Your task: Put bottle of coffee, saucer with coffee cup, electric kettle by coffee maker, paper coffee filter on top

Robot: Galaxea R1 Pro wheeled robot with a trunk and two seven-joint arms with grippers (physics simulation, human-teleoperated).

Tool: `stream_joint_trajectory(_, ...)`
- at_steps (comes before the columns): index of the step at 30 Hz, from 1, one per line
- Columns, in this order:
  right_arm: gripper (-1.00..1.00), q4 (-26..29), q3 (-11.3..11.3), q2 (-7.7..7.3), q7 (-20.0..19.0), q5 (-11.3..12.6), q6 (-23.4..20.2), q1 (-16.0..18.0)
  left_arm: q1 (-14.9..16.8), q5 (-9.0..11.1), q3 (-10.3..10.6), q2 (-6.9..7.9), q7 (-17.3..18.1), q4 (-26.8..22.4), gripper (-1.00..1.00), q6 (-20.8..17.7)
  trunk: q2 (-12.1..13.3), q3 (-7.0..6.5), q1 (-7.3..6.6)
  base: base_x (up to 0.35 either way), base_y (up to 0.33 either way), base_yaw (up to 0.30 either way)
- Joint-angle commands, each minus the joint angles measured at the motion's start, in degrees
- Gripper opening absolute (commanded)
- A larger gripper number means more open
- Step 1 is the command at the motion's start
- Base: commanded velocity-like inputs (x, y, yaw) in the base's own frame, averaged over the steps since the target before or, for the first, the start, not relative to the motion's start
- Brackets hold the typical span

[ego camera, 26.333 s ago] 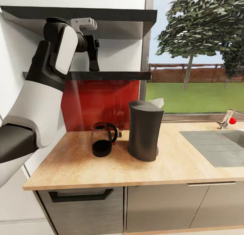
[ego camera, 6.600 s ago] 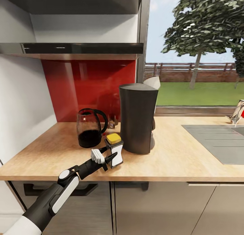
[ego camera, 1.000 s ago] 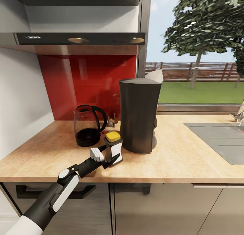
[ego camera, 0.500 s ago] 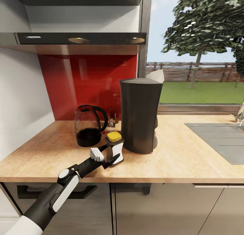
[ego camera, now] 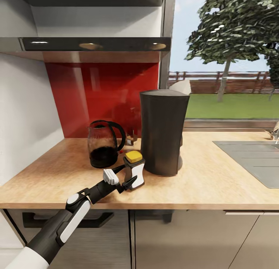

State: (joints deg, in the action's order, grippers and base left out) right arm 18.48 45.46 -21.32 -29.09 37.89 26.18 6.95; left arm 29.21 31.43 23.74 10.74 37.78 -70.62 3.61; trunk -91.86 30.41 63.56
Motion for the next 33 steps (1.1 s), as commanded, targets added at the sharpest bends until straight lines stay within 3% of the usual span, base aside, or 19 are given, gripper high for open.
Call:
stream_joint_trajectory(1,1.0,-0.02,0.41,-0.04,-0.18,0.61,0.16,0.05,0.06,0.3,0.16,0.06,0.01,0.05,1.0,0.26,-0.03,0.06,0.0,0.0,0.049,0.0)
stream_joint_trajectory(24,1.0,-0.02,0.41,-0.04,-0.19,0.61,0.15,0.04,0.06,0.3,0.16,0.07,0.01,0.05,1.0,0.28,-0.03,0.06,0.0,-0.001,0.04,0.0)
stream_joint_trajectory(33,1.0,-0.02,0.41,-0.04,-0.18,0.61,0.16,0.05,0.06,0.3,0.16,0.07,0.01,0.05,1.0,0.33,-0.03,0.06,0.0,-0.147,0.021,0.0)
